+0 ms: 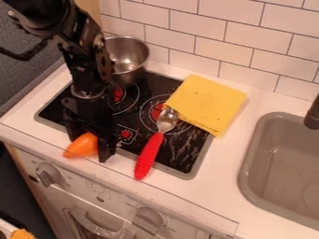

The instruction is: Put the orange object on top of the yellow cloth

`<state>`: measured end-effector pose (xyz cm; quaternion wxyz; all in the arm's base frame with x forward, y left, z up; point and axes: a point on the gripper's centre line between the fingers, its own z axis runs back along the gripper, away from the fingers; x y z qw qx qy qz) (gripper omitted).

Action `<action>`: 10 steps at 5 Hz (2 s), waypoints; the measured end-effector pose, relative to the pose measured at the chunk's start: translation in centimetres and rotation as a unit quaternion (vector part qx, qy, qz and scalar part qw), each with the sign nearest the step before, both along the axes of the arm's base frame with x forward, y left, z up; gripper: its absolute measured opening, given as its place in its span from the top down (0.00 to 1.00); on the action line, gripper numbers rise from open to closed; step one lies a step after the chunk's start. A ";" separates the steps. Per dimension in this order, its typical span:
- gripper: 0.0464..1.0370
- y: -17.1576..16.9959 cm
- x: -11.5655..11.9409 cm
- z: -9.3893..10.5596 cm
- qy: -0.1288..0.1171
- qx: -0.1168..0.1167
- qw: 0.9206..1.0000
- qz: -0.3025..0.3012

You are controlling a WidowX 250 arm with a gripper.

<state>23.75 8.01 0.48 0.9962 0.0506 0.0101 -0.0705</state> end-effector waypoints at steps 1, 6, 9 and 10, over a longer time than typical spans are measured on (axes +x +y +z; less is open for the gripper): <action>0.09 -0.3 0.2 -0.3 0.004 0.009 1.000 -0.009; 0.37 -6.0 6.3 7.7 -0.079 -0.077 0.993 -0.040; 0.37 -12.1 14.1 8.0 -0.075 -0.061 0.994 -0.059; 0.30 -12.0 14.0 7.9 -0.071 -0.056 0.995 -0.053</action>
